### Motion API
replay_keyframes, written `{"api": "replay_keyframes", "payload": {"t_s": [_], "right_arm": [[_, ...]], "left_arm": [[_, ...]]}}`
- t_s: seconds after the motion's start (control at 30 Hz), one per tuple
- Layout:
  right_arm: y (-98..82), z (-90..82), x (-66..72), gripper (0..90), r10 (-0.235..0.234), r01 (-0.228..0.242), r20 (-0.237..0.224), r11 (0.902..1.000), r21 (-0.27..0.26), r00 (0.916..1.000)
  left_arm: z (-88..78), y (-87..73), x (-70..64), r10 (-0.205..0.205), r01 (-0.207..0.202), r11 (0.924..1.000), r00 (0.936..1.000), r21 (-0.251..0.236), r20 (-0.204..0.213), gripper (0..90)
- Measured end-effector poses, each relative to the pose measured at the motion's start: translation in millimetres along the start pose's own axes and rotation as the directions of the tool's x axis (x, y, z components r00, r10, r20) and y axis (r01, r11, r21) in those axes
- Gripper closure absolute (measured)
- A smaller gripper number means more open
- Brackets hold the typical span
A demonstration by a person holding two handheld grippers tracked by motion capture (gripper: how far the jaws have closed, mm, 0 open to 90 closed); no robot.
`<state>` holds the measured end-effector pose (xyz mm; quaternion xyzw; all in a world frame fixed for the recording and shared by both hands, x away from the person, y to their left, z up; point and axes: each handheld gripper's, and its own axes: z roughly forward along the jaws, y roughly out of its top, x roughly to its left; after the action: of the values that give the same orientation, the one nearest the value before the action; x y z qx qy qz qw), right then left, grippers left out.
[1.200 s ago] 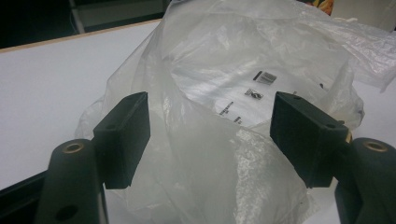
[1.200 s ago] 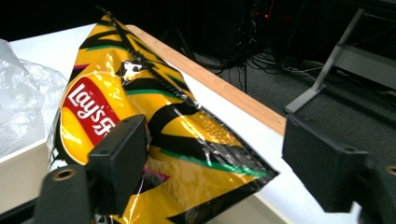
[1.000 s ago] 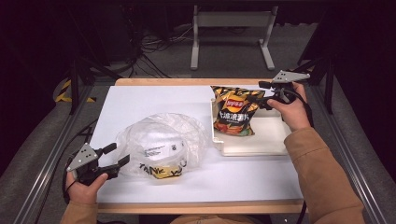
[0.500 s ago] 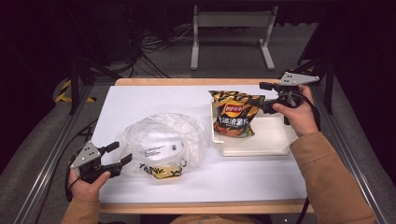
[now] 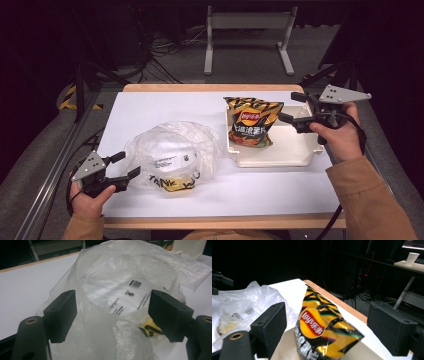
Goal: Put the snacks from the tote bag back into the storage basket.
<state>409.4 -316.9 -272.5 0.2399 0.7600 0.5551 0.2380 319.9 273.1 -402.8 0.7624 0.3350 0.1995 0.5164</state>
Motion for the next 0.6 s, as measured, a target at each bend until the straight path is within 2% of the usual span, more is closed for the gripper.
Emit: {"api": "replay_keyframes", "payload": {"t_s": [0.1,0.17,0.27,0.47,0.6], "right_arm": [[-2.7,-13.6,5.3,16.4,0.025,-0.025,-0.001,0.9996,-0.017,0.9997],[-5.1,-22.9,9.3,16.3,0.023,-0.023,0.006,0.9994,-0.025,0.9997],[-8.8,-31.4,13.6,16.4,0.015,-0.015,0.012,0.9995,-0.028,0.9998],[-24.6,-46.2,24.7,16.4,0.046,-0.045,0.015,0.9985,-0.029,0.9988],[-38.5,-50.8,34.6,17.8,0.043,-0.044,0.079,0.9990,0.012,0.9959]], "left_arm": [[-2.1,0.8,-1.5,-0.002,0.002,1.0000,0.9999,-0.002,0.013,22.5],[-3.6,1.0,-1.6,-0.009,0.009,0.9999,0.9998,-0.005,0.017,22.0],[-6.9,0.5,-0.3,-0.024,0.024,0.9995,0.9995,-0.019,0.022,21.8],[-17.3,-1.6,0.0,-0.048,0.049,0.9979,0.9987,-0.043,0.018,21.8],[-21.4,-2.2,-0.7,-0.058,0.060,0.9966,0.9979,-0.057,0.027,22.3]]}}
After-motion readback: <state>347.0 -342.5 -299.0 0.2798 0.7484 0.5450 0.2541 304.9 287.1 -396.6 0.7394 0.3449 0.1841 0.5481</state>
